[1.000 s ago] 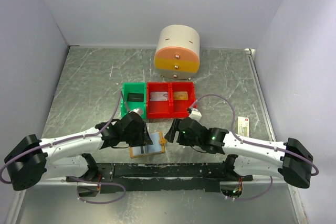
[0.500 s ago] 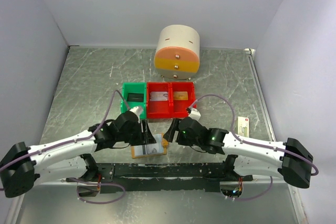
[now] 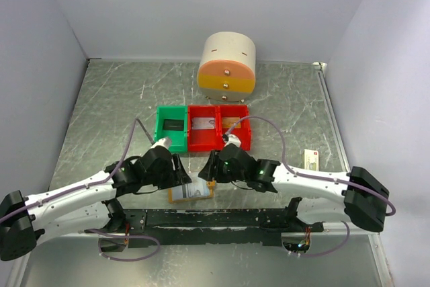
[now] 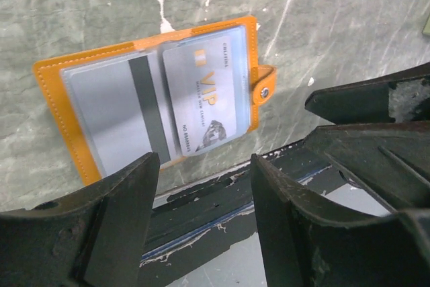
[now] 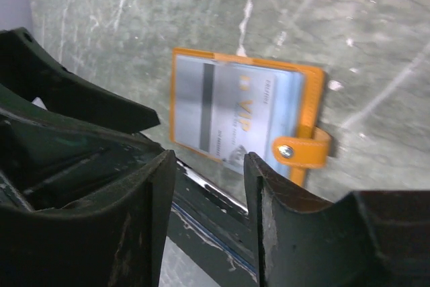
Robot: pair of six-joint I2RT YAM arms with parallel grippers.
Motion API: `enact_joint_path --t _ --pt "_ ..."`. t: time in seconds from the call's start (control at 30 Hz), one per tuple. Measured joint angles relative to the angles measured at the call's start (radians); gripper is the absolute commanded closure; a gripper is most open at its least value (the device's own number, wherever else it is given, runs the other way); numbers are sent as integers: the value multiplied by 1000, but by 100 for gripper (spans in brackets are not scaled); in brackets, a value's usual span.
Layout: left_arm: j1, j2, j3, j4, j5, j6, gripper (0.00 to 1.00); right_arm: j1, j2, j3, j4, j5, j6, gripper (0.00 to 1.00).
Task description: Take the credit cards out of the card holder
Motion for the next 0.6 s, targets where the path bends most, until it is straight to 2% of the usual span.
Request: enact_joint_path --t 0.17,0.27,0.5,0.6 --pt "0 -27 -10 -30 -28 -33 21 0 137 103 16 -51 -38 58" --pt "0 -62 -19 -40 -44 -53 19 0 212 150 15 -66 -55 58" --pt "0 -140 -57 -42 -50 -73 21 1 346 134 21 -60 -49 55" --pt "0 -144 -65 -39 -49 -74 21 0 358 82 105 -63 -5 55"
